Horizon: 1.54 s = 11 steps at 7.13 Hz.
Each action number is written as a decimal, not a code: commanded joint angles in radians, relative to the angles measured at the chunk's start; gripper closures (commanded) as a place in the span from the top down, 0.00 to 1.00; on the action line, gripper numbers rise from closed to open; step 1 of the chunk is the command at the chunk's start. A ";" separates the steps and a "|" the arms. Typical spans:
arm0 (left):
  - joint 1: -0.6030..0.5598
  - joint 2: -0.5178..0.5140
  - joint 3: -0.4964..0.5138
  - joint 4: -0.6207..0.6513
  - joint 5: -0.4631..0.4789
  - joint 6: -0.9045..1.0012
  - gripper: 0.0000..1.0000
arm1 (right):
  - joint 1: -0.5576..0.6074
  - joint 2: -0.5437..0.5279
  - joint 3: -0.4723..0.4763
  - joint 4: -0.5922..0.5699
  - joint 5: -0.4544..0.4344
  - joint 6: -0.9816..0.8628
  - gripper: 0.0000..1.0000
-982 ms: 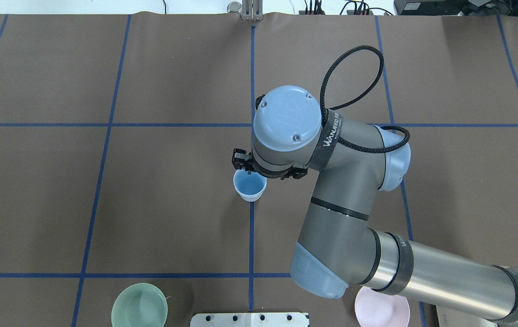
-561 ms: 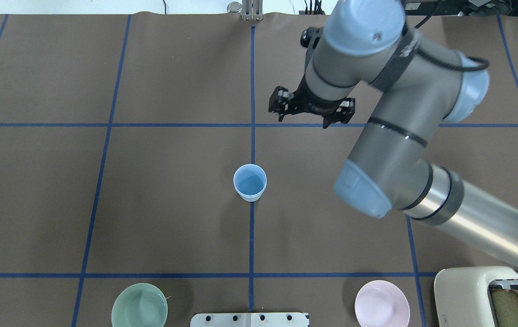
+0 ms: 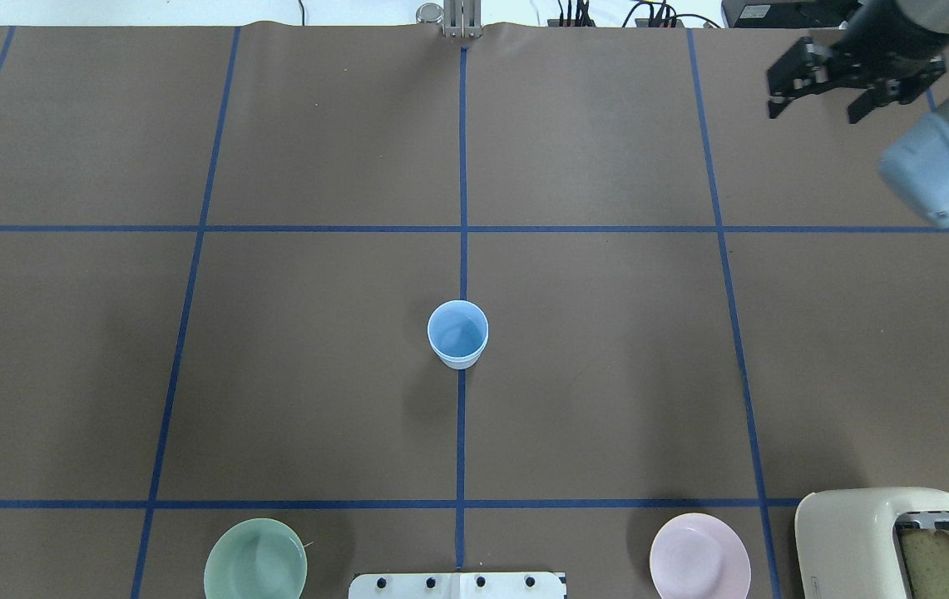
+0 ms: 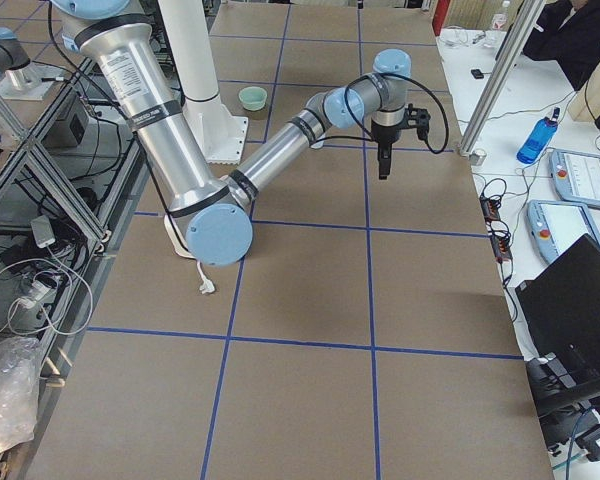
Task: Stack blue cups with both arms
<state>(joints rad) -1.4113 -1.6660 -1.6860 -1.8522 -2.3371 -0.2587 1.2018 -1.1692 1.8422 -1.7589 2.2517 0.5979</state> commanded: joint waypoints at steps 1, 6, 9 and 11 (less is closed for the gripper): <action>-0.078 0.011 0.076 0.001 -0.094 0.108 0.98 | 0.232 -0.174 -0.067 0.006 0.083 -0.420 1.00; -0.106 0.061 0.108 -0.012 -0.133 0.139 0.98 | 0.292 -0.265 -0.142 0.099 0.086 -0.520 1.00; -0.107 0.063 0.108 -0.016 -0.134 0.131 0.98 | 0.291 -0.284 -0.249 0.237 0.043 -0.509 1.00; -0.107 0.063 0.100 -0.016 -0.136 0.128 0.98 | 0.289 -0.280 -0.270 0.246 0.045 -0.507 1.00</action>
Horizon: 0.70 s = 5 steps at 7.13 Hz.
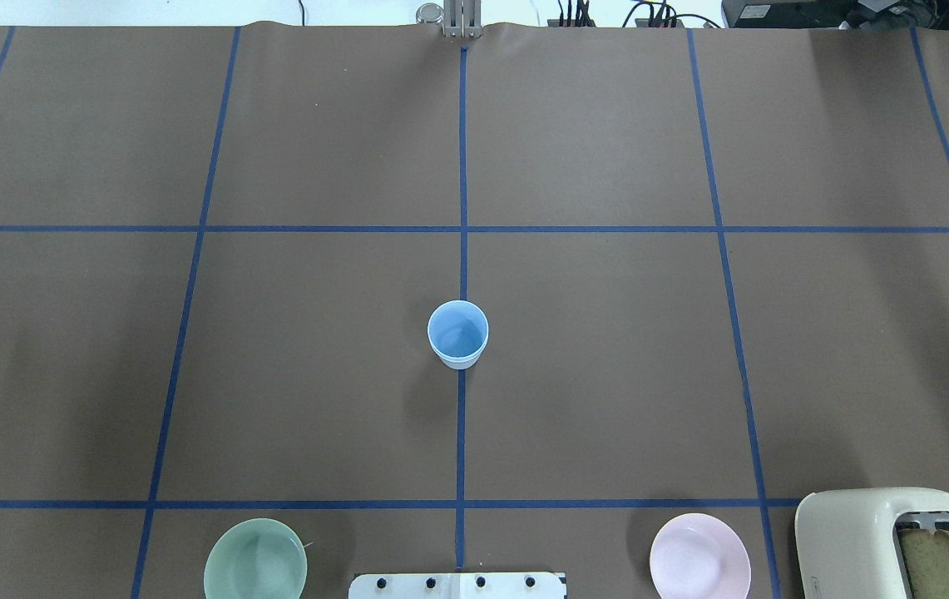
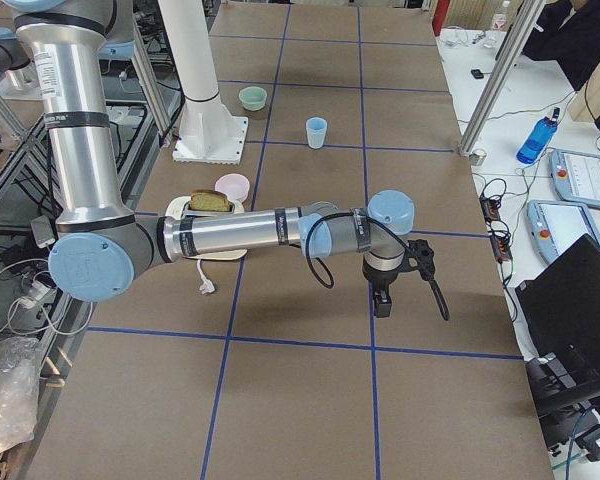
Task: Stack blue cups with both arms
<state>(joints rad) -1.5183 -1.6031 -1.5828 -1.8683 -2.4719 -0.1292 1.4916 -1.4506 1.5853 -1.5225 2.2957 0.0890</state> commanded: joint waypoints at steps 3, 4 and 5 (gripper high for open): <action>-0.025 0.005 -0.008 0.012 0.016 -0.006 0.98 | -0.001 -0.001 -0.018 0.008 0.002 0.002 1.00; -0.043 0.012 0.003 0.017 0.037 -0.018 0.98 | -0.001 -0.001 -0.018 0.008 0.005 0.003 1.00; -0.063 0.022 0.004 0.017 0.089 -0.018 0.98 | -0.001 -0.001 -0.019 0.008 0.005 0.002 1.00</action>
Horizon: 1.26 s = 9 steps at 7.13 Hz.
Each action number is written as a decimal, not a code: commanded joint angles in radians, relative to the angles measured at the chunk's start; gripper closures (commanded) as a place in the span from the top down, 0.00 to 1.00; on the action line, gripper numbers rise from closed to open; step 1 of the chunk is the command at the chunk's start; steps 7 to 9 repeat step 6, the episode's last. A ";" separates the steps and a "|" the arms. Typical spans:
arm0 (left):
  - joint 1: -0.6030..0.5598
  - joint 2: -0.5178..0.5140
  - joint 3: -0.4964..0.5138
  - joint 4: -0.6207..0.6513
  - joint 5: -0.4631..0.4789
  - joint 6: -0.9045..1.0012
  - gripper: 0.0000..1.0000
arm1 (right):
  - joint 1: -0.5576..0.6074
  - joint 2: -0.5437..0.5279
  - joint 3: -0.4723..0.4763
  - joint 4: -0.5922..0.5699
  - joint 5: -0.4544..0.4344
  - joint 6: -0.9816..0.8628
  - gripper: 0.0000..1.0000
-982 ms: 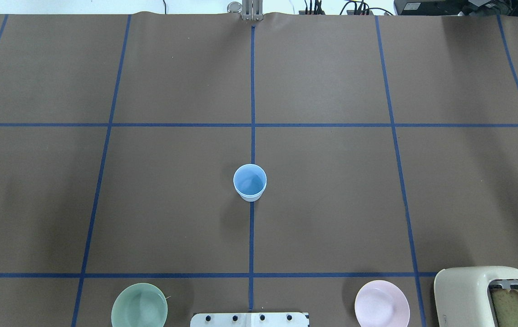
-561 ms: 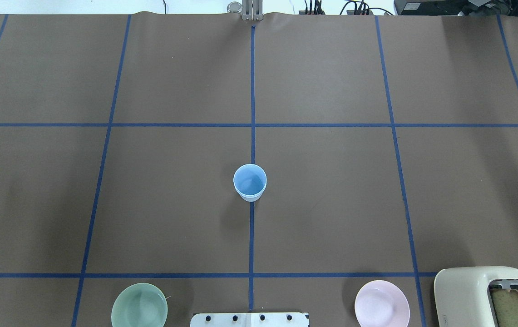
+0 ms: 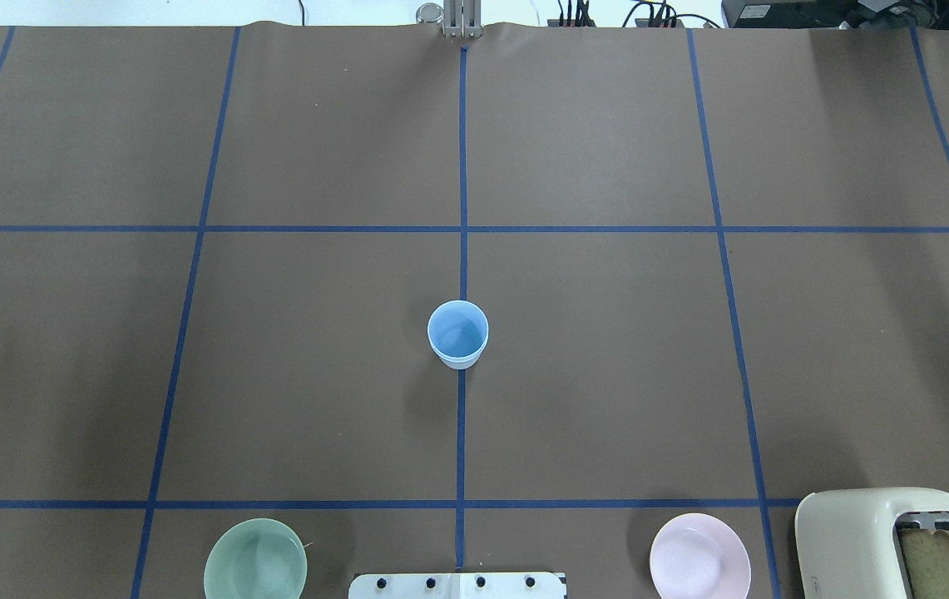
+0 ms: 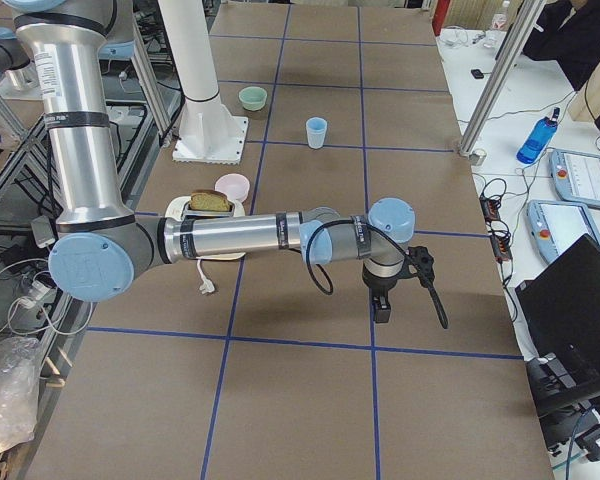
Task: Stack blue cups with both arms
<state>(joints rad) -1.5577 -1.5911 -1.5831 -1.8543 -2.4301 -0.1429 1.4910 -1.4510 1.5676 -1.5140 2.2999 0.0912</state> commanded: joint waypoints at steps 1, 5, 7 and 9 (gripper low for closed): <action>-0.024 0.013 0.005 0.003 0.077 -0.003 0.98 | 0.000 0.000 0.000 0.000 0.001 -0.001 1.00; -0.024 0.013 0.021 0.003 0.105 -0.004 0.98 | 0.000 0.000 -0.001 0.000 0.001 -0.001 1.00; -0.022 0.013 0.021 0.003 0.105 -0.004 0.98 | 0.000 0.000 -0.001 0.000 0.001 0.001 1.00; -0.022 0.013 0.021 0.003 0.105 -0.004 0.98 | 0.000 0.000 -0.001 0.000 0.001 0.001 1.00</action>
